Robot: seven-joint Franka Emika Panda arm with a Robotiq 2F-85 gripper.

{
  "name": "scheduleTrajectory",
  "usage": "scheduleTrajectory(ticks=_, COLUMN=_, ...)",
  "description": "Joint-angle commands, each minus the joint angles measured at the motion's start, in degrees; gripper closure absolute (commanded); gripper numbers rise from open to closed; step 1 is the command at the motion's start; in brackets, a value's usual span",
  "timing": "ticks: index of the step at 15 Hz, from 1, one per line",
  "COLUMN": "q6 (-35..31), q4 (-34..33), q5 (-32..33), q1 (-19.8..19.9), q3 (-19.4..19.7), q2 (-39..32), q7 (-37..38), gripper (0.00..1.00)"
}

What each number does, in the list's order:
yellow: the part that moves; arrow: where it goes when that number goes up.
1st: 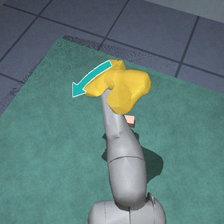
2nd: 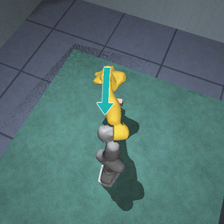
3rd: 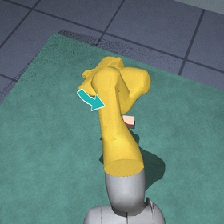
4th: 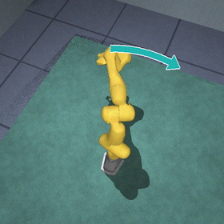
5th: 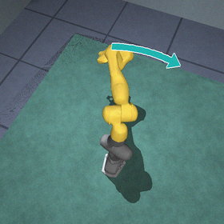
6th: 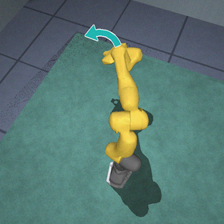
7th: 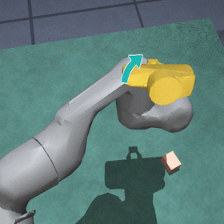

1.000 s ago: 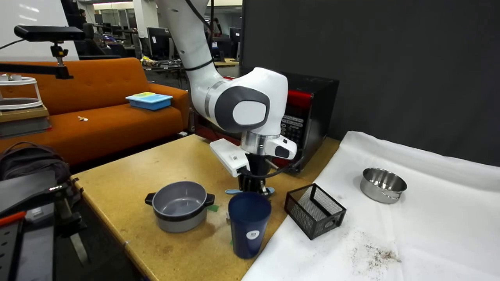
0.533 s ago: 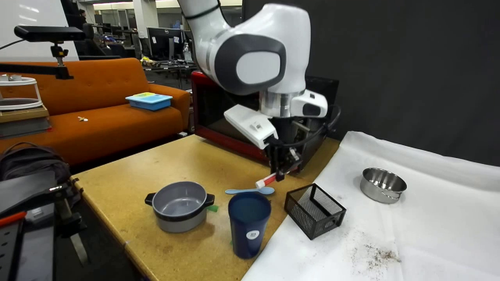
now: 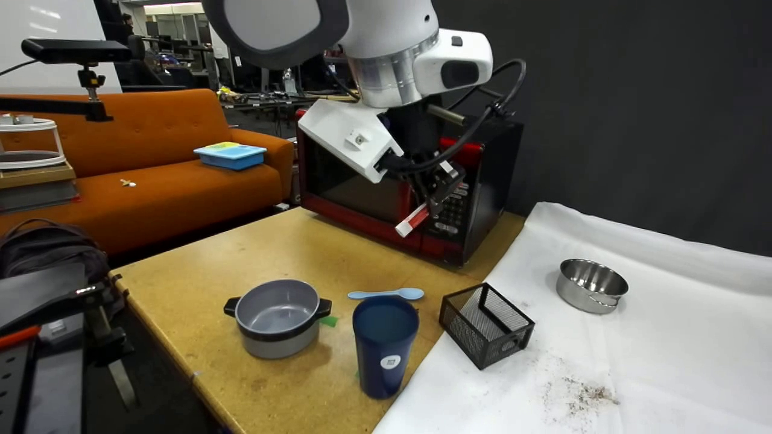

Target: Put the marker inside the blue cup

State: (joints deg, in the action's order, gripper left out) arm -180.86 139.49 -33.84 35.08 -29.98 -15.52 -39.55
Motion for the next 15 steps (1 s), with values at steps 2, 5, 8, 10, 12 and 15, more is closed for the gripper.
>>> scheduleTrajectory(ticks=2, q6=-11.35, q4=0.33, q5=-9.12, q1=17.41, q3=-18.63, q2=-4.18, q7=-9.41, gripper=0.95)
scheduleTrajectory(ticks=5, q6=-15.07, q4=3.07, q5=-5.82, q1=25.02, q3=-22.45, q2=-7.55, q7=-8.12, gripper=0.95)
scheduleTrajectory(ticks=8, q6=-15.61, q4=6.00, q5=-3.65, q1=29.26, q3=-21.62, q2=-10.24, q7=-8.36, gripper=0.95)
scheduleTrajectory(ticks=10, q6=-15.35, q4=7.51, q5=-2.27, q1=30.84, q3=-21.05, q2=-11.73, q7=-8.79, gripper=0.95)
scheduleTrajectory(ticks=12, q6=-15.70, q4=8.57, q5=-0.80, q1=31.57, q3=-20.59, q2=-13.30, q7=-9.10, gripper=0.95)
scheduleTrajectory(ticks=15, q6=-15.62, q4=9.06, q5=1.01, q1=30.75, q3=-19.86, q2=-15.32, q7=-9.31, gripper=0.95)
